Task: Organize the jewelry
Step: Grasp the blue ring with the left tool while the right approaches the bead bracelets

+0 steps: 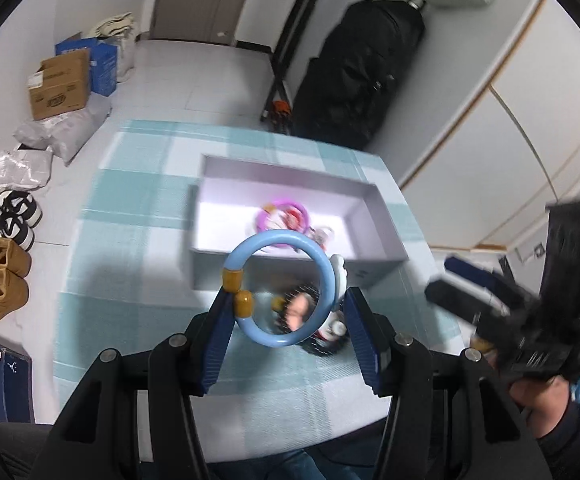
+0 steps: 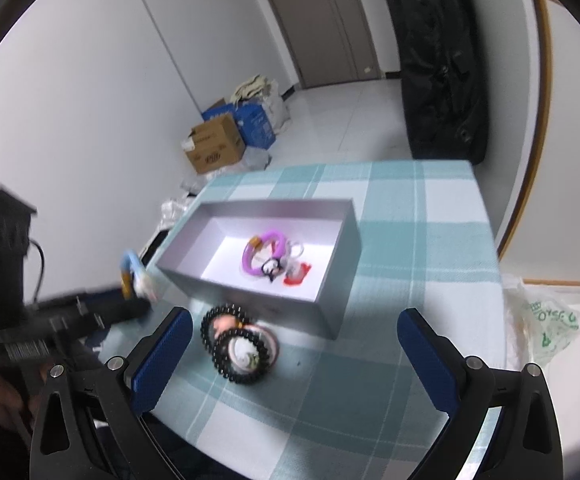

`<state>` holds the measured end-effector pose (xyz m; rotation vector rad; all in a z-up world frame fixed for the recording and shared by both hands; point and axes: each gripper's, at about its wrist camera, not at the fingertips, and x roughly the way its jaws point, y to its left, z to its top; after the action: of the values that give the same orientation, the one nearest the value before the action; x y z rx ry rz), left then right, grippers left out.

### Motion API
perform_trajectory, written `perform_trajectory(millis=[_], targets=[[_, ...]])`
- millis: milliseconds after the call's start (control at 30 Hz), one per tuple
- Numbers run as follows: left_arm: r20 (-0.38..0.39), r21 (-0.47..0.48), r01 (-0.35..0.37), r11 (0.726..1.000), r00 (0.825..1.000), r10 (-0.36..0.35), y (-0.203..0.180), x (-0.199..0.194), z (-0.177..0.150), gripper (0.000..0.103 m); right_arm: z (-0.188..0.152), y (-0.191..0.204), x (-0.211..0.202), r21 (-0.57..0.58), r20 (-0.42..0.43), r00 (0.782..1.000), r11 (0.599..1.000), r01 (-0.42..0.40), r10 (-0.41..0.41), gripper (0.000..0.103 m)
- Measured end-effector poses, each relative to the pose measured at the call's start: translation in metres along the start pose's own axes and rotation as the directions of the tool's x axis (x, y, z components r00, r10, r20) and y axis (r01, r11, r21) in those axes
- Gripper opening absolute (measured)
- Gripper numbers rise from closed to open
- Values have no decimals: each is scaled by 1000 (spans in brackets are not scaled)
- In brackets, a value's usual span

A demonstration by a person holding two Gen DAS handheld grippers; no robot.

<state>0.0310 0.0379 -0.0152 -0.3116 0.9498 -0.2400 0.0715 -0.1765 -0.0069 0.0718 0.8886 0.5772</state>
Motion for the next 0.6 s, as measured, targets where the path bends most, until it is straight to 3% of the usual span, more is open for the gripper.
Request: perform_trajectory(millis=[200,333,467,600], targets=[[31,-79,7,997,1000,-4,24,-8,8,50,-12,17,16,-43,-57,998,999,-3,1,103],[43,-83,15,996,999,-12,27,-12,11,50,-21,38,31,-132,-98,995,991,-27,14,102],[57,-73,29,997,998,-25,29,-16,13,50,-28,59,47,-235,-118,993,972,2,-30,100],[59,-85,37,996,998,-32,35,-19,13,50,-35,70,64,-319,-129,985,945,69,-115,89]])
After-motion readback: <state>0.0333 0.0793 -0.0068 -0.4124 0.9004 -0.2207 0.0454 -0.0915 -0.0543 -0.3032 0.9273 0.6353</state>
